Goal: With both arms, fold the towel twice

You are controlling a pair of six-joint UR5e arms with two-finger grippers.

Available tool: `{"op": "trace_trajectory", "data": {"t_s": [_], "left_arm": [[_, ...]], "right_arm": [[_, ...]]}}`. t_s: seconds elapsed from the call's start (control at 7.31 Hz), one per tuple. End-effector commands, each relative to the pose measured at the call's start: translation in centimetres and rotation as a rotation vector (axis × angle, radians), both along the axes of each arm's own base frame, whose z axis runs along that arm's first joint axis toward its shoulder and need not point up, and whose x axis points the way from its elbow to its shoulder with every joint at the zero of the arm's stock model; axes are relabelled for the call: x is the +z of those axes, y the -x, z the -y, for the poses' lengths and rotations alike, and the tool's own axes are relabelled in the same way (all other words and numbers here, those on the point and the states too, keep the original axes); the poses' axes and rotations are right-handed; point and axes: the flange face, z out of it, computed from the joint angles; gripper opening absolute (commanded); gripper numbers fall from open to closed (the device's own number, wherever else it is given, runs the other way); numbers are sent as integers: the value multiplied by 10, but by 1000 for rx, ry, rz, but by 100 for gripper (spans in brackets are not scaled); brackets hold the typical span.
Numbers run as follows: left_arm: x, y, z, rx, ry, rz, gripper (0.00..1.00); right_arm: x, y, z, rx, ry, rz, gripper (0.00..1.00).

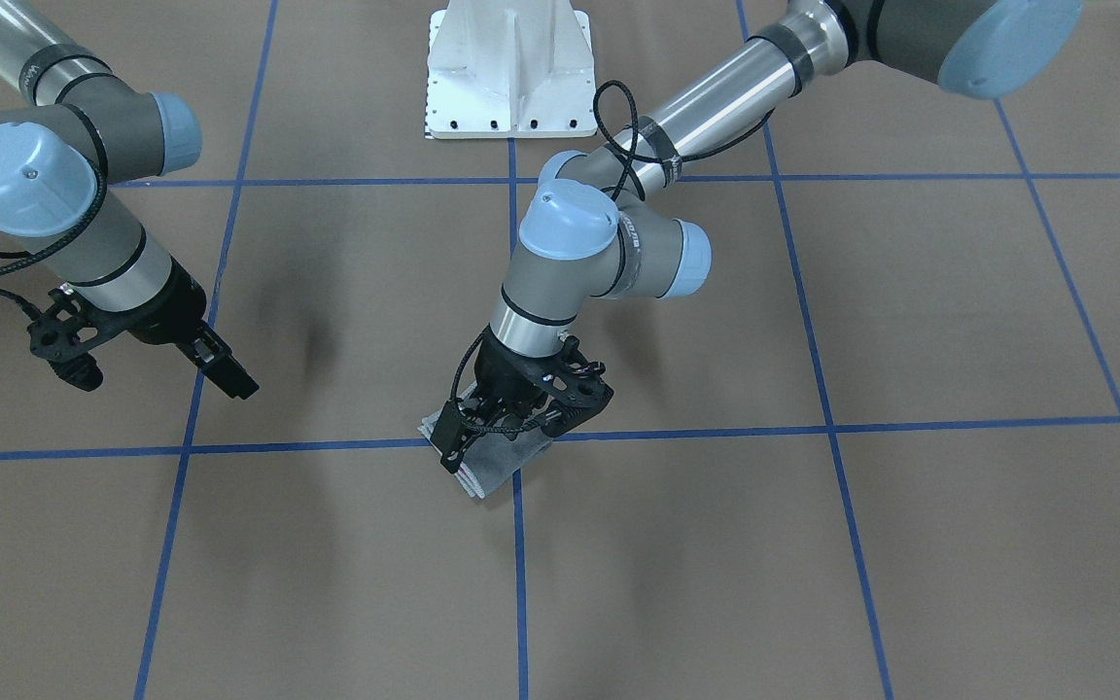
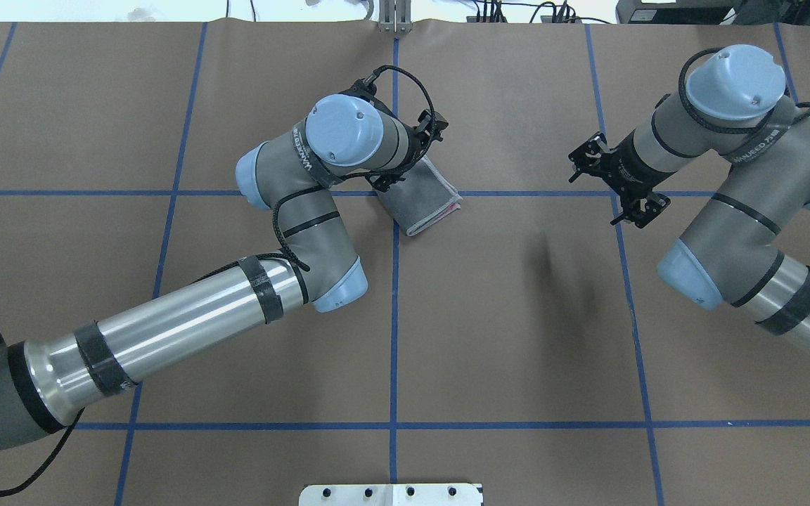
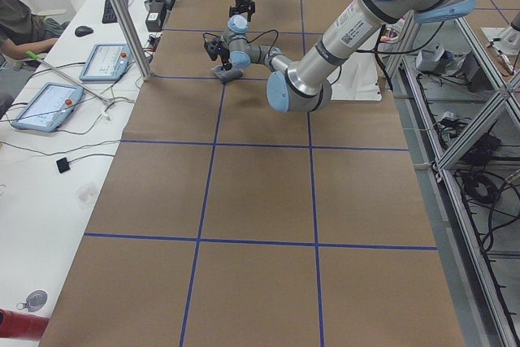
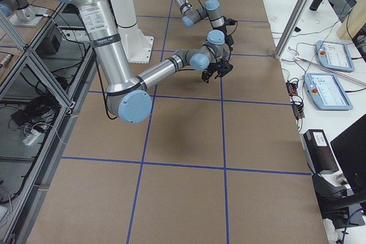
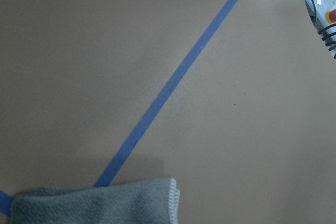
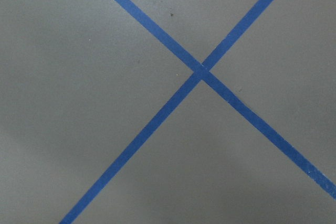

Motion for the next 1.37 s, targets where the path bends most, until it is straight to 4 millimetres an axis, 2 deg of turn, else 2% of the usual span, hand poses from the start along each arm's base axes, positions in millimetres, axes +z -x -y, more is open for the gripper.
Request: {"op": "trace_trajectory", "data": {"t_s": [0.0, 0.41, 0.68, 0.82, 0.96, 1.23], "left_arm": [[23, -22, -26, 44, 20, 24, 100], [23, -22, -27, 47, 20, 22, 100], [3, 7, -7, 19, -2, -10, 100], [1, 24, 8, 21, 5, -22, 100], [3, 29, 14, 19, -2, -18, 100], [11, 28, 18, 14, 7, -5, 100]], "right_arm": [[-4, -5, 1, 4, -1, 8, 99], [-6, -5, 1, 5, -3, 10, 99], [-4, -5, 1, 3, 0, 8, 99], [-5, -4, 1, 3, -2, 9, 99], [-5, -4, 1, 3, -2, 9, 99], [-6, -3, 1, 4, -2, 10, 99]]}}
